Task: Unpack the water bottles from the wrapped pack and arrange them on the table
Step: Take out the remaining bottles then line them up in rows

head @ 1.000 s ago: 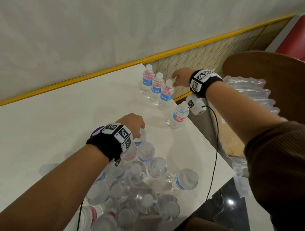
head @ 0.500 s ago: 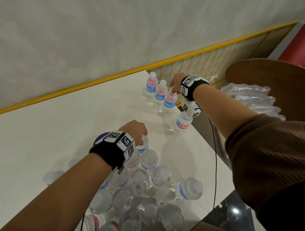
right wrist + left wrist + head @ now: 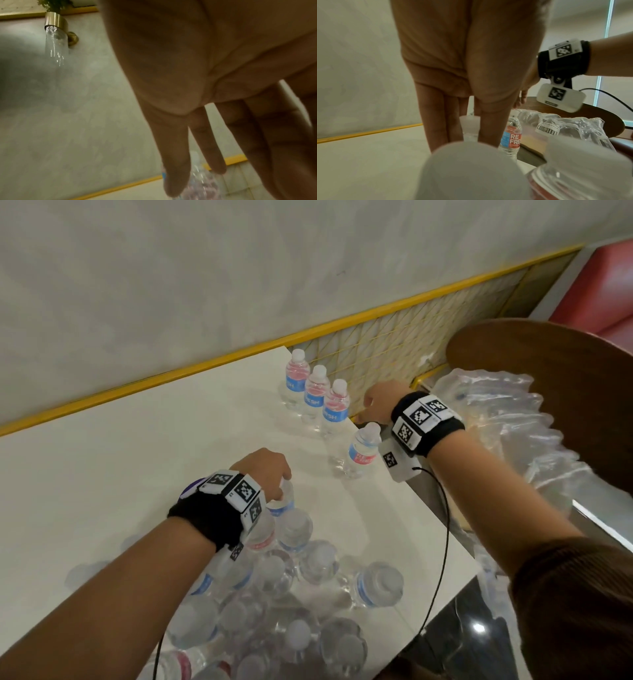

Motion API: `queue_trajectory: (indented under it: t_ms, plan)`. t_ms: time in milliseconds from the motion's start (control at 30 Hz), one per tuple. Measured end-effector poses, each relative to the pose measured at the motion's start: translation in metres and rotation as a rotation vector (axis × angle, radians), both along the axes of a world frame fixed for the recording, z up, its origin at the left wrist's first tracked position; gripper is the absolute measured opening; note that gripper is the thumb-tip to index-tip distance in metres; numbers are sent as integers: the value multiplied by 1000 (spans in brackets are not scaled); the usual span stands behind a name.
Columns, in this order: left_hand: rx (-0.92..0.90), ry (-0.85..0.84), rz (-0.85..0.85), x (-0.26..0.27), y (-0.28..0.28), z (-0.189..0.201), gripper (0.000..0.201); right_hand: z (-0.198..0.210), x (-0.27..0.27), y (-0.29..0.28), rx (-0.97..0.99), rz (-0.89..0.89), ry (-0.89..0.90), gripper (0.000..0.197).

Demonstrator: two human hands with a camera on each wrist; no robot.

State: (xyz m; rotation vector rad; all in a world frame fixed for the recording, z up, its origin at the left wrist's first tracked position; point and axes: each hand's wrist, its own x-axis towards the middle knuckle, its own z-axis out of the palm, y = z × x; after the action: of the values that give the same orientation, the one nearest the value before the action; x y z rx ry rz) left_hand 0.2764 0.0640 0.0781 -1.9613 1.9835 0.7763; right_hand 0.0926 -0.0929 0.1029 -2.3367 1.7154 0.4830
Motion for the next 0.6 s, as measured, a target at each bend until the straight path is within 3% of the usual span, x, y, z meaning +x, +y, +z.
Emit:
queue_trajectory:
  t_ms: [233,467,600]
  plan:
    - [-24,21,57,-1,3,1,43,-26,-17,14,-2,-15,-112,34]
    - [-31,29,75,-2,5,2,43,-25,-25,5,-14,62,-171,35]
    - [-27,39,81,-2,6,2,44,-21,-27,3,-15,37,-210,45]
